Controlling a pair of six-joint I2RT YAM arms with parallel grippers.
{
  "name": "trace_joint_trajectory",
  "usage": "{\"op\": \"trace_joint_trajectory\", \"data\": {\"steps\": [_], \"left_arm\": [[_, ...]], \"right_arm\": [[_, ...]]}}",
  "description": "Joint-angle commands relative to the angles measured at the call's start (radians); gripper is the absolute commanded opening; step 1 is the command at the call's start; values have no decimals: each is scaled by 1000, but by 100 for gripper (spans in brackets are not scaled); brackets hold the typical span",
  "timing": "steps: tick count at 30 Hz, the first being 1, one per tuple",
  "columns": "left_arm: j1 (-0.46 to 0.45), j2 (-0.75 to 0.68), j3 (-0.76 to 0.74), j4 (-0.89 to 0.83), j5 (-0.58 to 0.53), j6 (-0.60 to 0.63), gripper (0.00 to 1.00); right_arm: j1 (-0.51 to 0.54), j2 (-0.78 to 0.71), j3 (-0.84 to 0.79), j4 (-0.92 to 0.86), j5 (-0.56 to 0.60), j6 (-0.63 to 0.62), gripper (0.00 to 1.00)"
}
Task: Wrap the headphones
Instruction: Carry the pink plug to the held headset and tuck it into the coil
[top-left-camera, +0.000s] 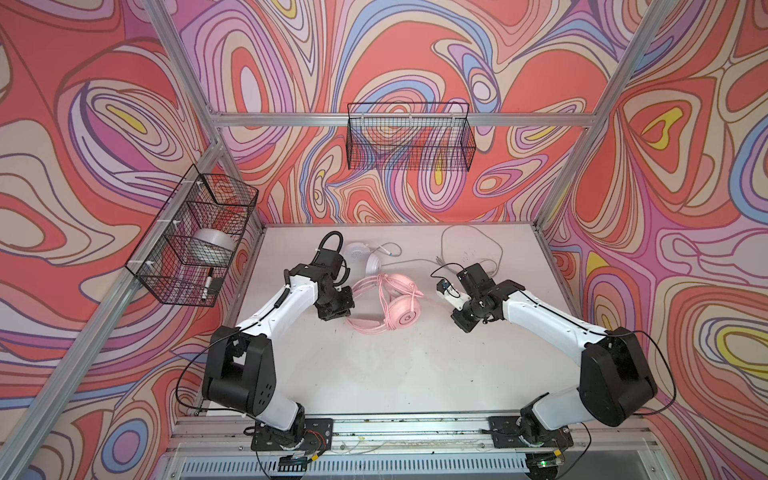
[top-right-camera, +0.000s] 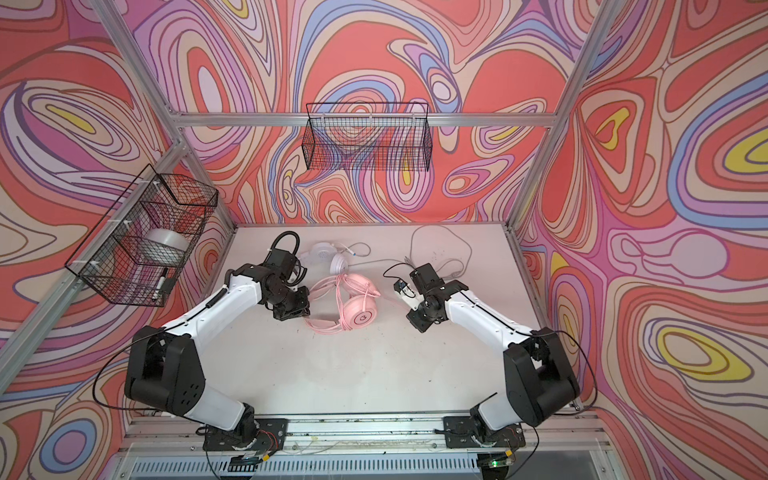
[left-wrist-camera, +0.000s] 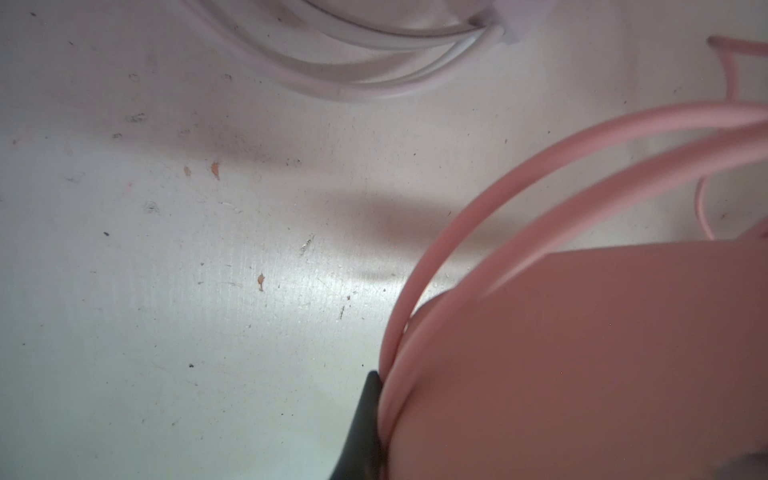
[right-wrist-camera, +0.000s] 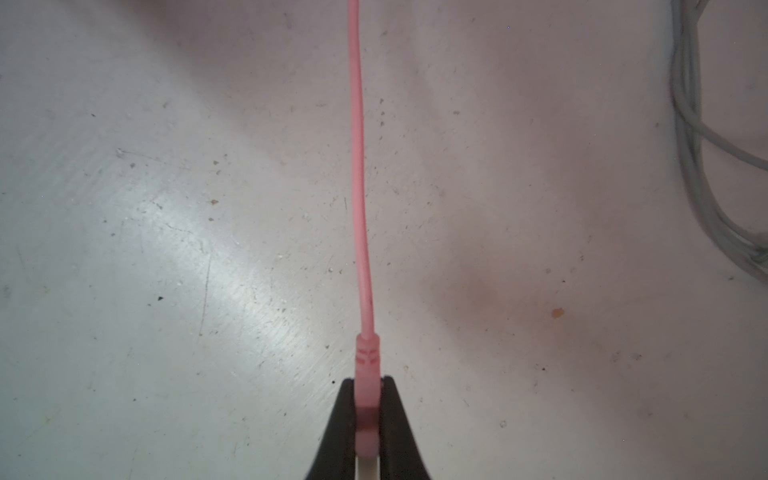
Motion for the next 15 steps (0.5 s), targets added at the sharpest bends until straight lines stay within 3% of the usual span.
{"op": "trace_joint_trajectory", "data": {"steps": [1,6,15], "left_arm": [[2,-16,35,58,78,-99,0],[2,-22,35,86,67,-157,0],[2,4,99,35,-2,-153,0]], "right_arm": [[65,-65,-38,10,9,92,0],[151,-121,-21,-60,-41,94,0],[293,-150,36,-175,-199,75,0]]}}
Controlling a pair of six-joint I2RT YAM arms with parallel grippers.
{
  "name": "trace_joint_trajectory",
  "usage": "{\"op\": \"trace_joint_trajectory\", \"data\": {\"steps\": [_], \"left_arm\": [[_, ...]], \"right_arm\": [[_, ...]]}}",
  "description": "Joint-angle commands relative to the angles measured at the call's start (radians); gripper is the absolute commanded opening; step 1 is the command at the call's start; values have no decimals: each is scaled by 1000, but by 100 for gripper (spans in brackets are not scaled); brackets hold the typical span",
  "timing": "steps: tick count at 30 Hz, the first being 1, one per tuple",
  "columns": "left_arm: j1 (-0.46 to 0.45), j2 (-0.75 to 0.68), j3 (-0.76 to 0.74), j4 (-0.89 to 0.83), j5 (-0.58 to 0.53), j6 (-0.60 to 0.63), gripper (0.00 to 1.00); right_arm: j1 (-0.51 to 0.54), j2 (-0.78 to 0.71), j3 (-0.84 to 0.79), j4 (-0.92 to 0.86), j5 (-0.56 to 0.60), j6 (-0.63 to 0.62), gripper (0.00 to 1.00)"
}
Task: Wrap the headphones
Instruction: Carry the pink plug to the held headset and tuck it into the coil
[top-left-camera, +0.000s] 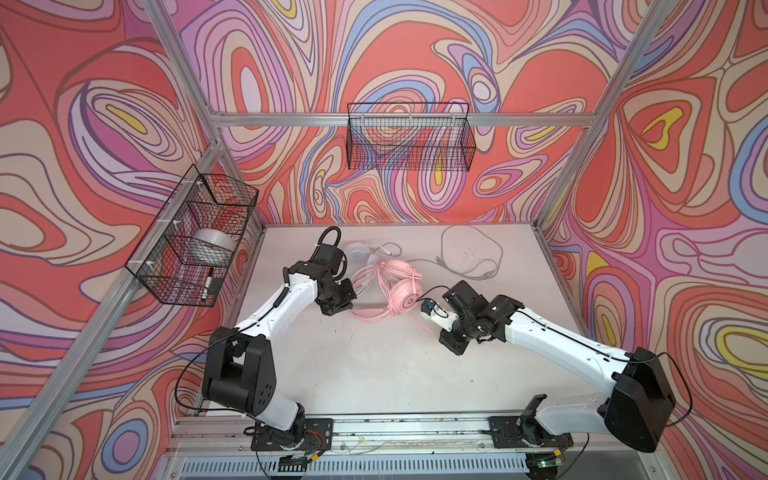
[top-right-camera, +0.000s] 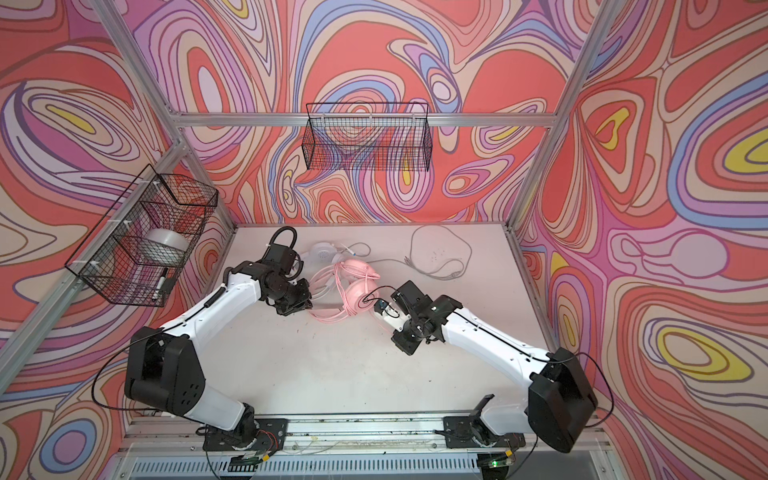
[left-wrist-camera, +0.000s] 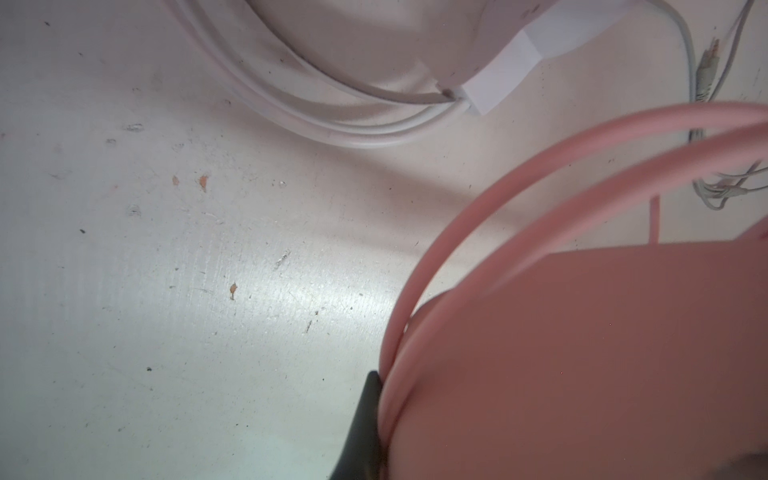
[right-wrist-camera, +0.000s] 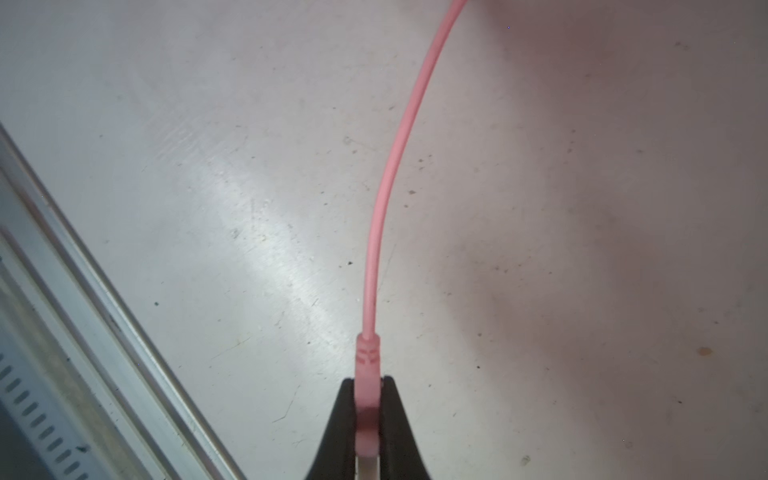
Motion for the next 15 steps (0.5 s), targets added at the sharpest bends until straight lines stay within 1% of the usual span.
{"op": "trace_joint_trajectory", "data": {"steps": [1,7,12,15], "left_arm": [[2,8,53,5,1,-26,0],[2,40,77,-20,-36,-13,0],[-11,55,84,-55,-107,9,0],[-28,65,86,-65,-142,11,0]], "right_arm": [[48,-32,47,-64,-95,-7,0],[89,-31,102,-100,-168,-47,0],[95,-62,143,-74,-223,-98,0],[97,-53,178,-60,-254,-130,0]]}}
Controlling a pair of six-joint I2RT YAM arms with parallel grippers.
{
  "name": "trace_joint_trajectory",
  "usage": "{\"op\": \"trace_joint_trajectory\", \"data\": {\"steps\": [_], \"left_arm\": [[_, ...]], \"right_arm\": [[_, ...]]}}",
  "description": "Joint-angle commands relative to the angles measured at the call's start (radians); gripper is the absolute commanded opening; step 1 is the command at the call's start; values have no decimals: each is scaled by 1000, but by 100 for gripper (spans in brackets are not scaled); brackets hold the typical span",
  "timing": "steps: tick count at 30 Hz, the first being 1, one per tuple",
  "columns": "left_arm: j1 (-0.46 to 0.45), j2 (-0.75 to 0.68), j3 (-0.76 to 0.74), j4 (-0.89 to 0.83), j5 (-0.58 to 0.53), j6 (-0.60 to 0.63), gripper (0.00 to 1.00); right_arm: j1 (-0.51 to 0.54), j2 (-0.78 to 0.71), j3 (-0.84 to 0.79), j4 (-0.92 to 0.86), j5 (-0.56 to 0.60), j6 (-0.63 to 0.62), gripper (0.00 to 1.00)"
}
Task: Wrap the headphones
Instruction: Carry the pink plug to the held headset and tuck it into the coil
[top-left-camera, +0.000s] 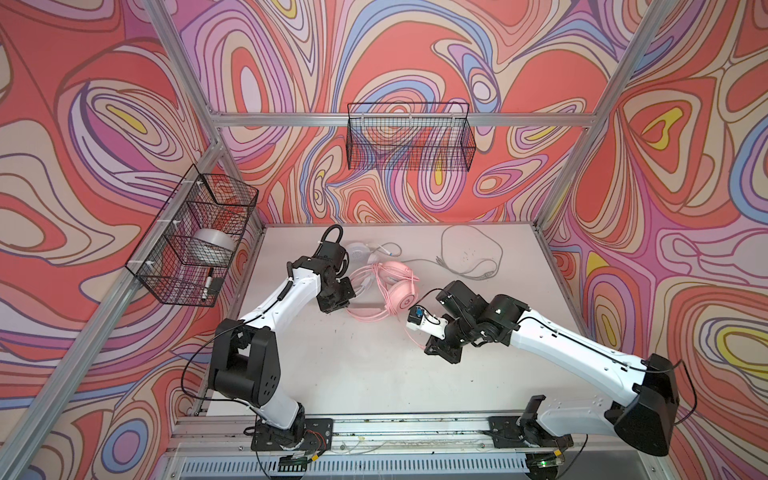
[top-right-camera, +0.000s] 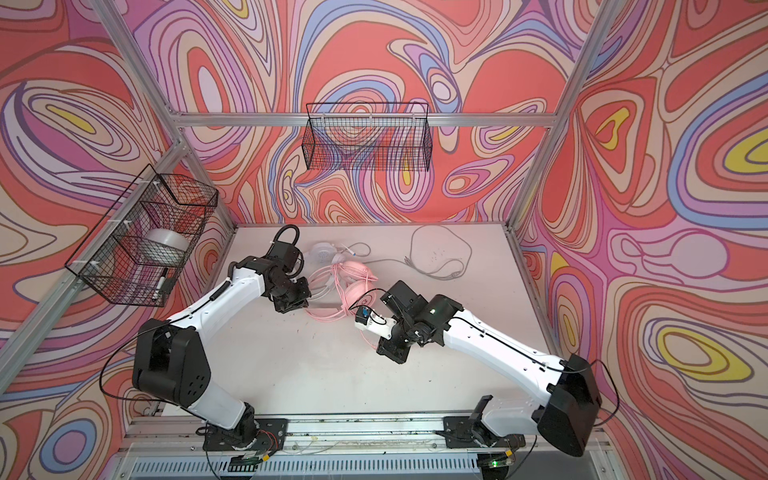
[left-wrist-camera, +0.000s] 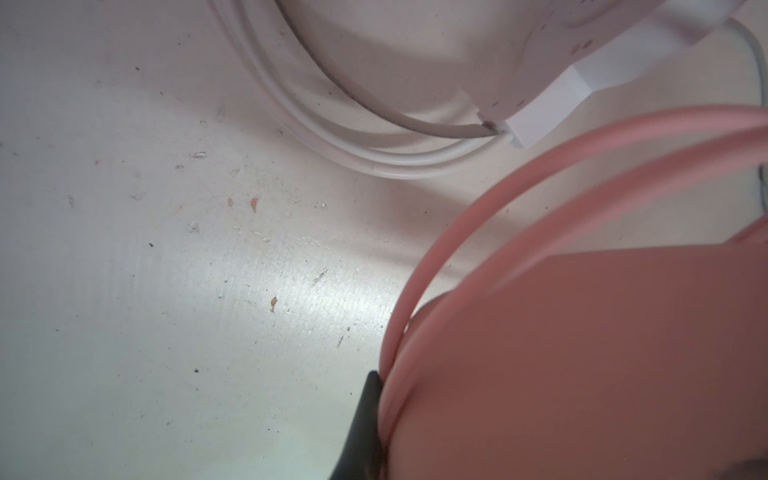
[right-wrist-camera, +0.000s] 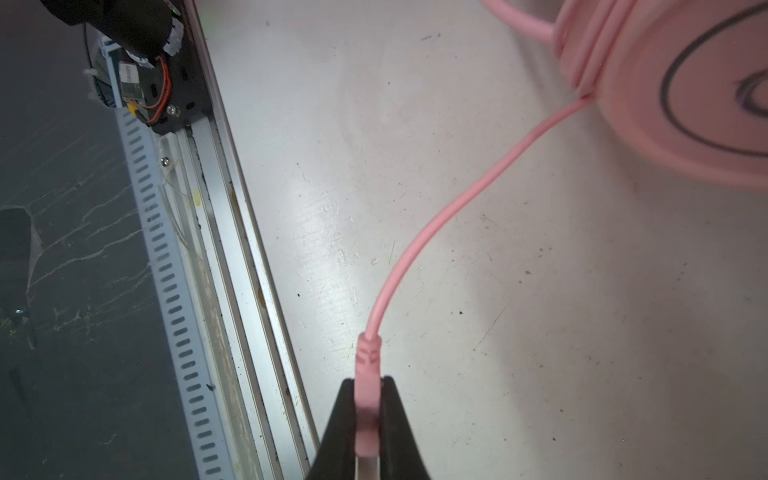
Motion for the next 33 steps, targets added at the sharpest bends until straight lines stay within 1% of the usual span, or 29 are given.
{"op": "trace_joint_trajectory", "data": {"steps": [1,6,11,12,16,21,24,27,33], "left_arm": [[-20,10,47,-9,-41,1,0],[-67,42,81,-31,-98,11,0],[-108,66,100,-52,-143,18,0],[-111,67,99,-53,-145,21,0],[-132,67,89,-56,-138,39,0],[-150,54,63,-57,-130,57,0],[-159,44,45,-53,-117,57,0],[-166,36,33,-62,-116,53,0],[-167,-1,-19,-64,-111,35,0]], "right_arm": [[10,-2,57,16,-72,-59,0],[9,69,121,74,-100,-81,0],[10,115,133,253,-183,-40,0],[10,123,132,282,-185,-30,0],[10,175,144,379,-121,37,0],[8,268,212,396,-8,126,0],[8,335,257,393,12,187,0],[8,392,291,391,59,262,0],[7,452,292,435,86,444,0]]}}
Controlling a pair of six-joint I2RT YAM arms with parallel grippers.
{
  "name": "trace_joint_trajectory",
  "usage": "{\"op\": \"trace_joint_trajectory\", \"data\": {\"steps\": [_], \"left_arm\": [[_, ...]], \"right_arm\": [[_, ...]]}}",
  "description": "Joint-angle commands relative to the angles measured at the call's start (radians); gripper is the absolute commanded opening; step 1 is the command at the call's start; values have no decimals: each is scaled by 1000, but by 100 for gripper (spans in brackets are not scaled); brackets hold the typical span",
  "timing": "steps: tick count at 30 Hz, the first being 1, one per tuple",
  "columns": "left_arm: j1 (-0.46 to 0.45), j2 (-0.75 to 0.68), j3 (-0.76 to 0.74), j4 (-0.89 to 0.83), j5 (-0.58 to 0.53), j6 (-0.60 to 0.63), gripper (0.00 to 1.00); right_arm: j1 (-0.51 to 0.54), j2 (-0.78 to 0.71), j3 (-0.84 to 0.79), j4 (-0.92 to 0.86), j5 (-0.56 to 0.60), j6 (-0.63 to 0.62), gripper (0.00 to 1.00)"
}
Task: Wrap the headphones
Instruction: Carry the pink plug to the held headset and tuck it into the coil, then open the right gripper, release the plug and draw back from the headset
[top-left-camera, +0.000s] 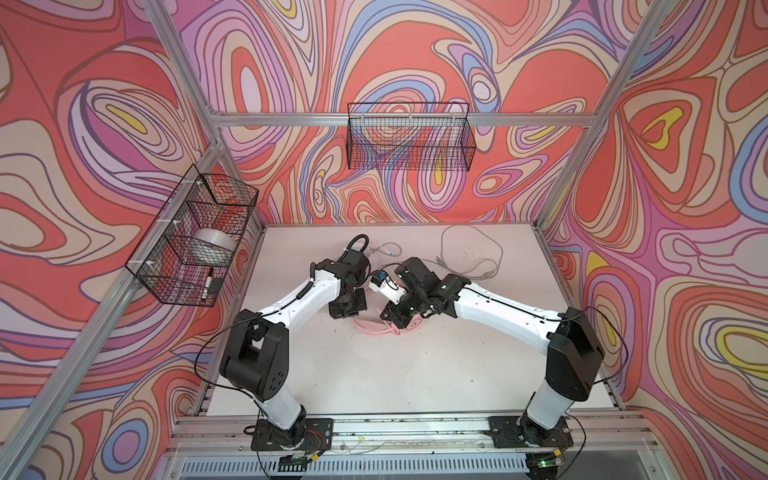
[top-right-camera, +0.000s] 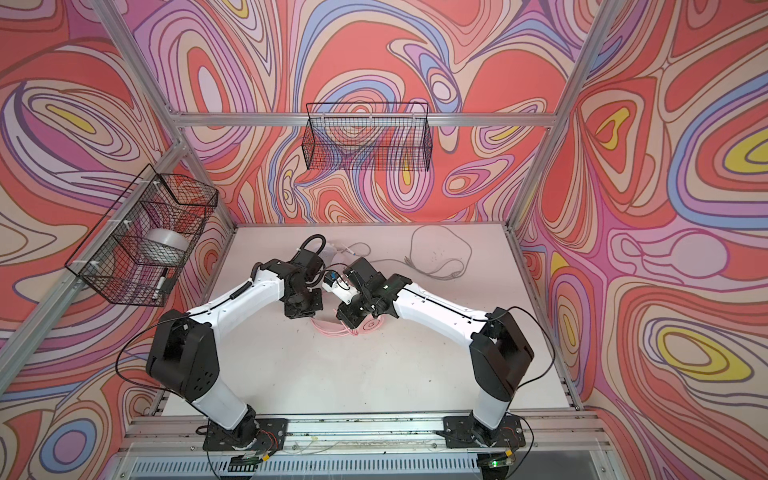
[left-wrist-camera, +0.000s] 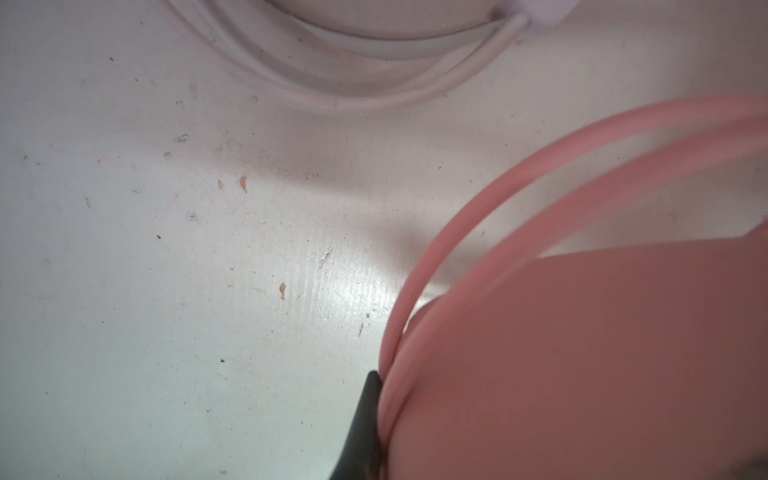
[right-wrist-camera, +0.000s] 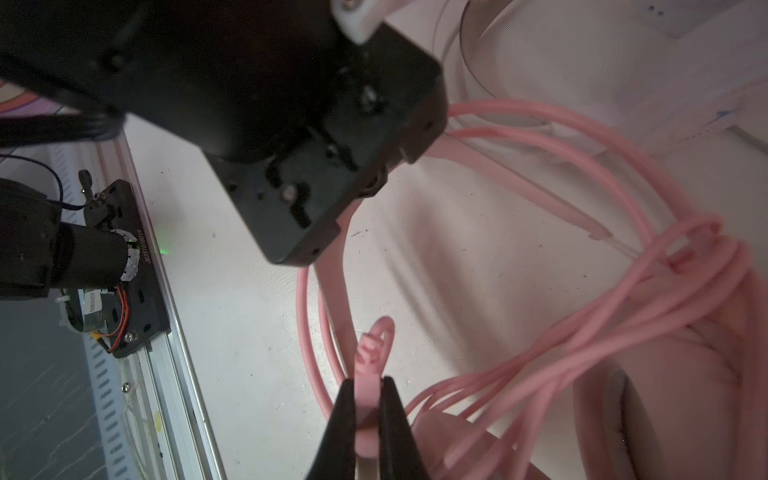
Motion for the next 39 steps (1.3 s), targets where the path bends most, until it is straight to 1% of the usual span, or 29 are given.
{"op": "trace_joint_trajectory", "data": {"steps": [1,3,6,10,15,21,28,35,39], "left_arm": [[-14,-57,-24,-8,41,-14,0],[-14,-62,-34,-5,46,-19,0],[-13,-60,-39,-5,47,-23,0],[-13,-56,-32,-23,37,-21,0],[-14,-68,-36,-45,11,-19,0],[-13,-62,-54,-35,15,-29,0],[-14,-54,-50,-38,13,-32,0],[-13,-51,-51,-45,6,-31,0],[-12,-47,-64,-39,2,-30,0]], "right_arm": [[3,19,23,95,40,149,0],[3,40,33,96,40,202,1],[3,94,68,79,29,284,10],[3,139,98,70,2,358,19],[3,143,85,90,26,409,23],[3,115,61,103,37,426,22],[3,102,59,89,41,421,32],[3,86,66,75,73,416,33],[2,44,62,80,109,397,34]]}}
